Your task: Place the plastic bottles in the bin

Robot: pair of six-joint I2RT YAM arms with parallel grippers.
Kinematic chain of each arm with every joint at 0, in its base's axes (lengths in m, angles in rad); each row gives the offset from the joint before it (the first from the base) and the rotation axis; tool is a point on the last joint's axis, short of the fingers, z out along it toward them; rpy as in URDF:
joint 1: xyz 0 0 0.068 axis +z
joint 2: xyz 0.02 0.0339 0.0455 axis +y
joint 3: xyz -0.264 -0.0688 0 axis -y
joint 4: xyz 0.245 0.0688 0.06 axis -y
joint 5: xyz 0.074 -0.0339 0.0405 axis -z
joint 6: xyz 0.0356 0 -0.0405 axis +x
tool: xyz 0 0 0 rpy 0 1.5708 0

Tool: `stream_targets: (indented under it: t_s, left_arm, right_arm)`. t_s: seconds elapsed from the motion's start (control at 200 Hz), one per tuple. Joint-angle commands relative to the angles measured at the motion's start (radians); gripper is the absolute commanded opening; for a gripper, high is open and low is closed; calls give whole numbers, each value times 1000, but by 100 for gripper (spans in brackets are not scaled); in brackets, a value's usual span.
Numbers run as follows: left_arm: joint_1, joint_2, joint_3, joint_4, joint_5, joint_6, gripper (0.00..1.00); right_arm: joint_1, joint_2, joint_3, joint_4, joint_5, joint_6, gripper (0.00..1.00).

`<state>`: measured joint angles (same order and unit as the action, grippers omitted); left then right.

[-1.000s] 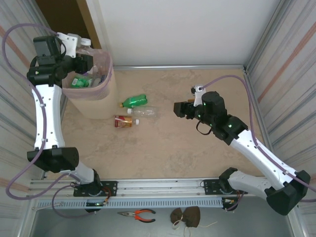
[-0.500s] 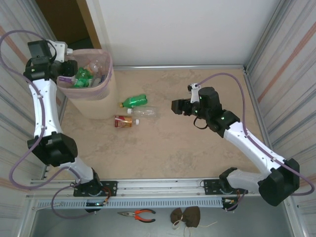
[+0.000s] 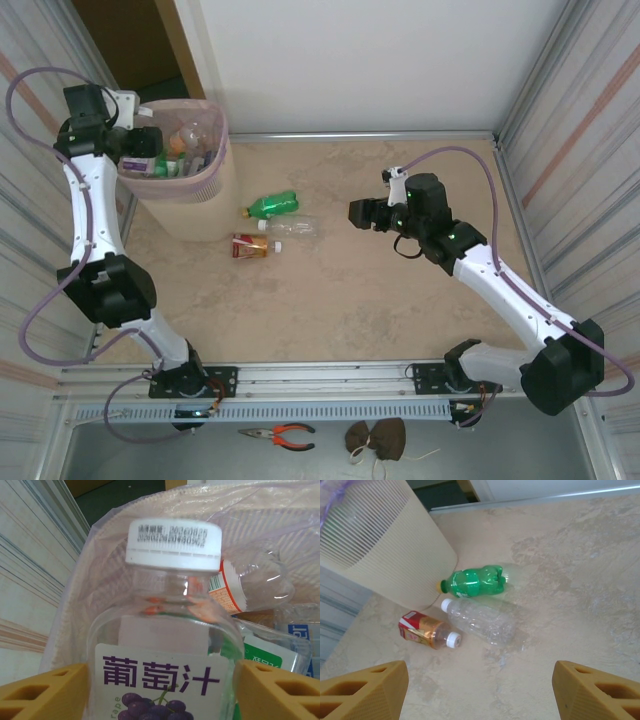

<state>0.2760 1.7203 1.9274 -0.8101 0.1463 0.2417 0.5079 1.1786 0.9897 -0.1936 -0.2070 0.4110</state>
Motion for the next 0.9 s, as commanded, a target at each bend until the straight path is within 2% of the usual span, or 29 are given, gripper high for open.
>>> stream_targets:
  t_s: [0.0, 0.185, 0.301, 0.531, 0.651, 0.892]
  left_arm:
    - [10, -67, 18, 20, 39, -25, 80]
    - [9, -97, 39, 10, 73, -36, 84]
    - [10, -97, 44, -3, 111, -40, 82]
    - [-13, -81, 14, -22, 237, -61, 61]
    - [-49, -67, -22, -43, 253, -55, 49]
    - [-125, -120, -81, -21, 272, -78, 48]
  right_arm:
    - [-7, -10, -11, 17, -15, 13, 75]
    - [-8, -20, -20, 21, -17, 24, 74]
    - [-8, -28, -26, 23, -17, 29, 74]
    - [-8, -42, -36, 22, -15, 35, 74]
    - [-8, -50, -40, 19, -12, 37, 74]
    - [-7, -63, -46, 3, -8, 40, 74]
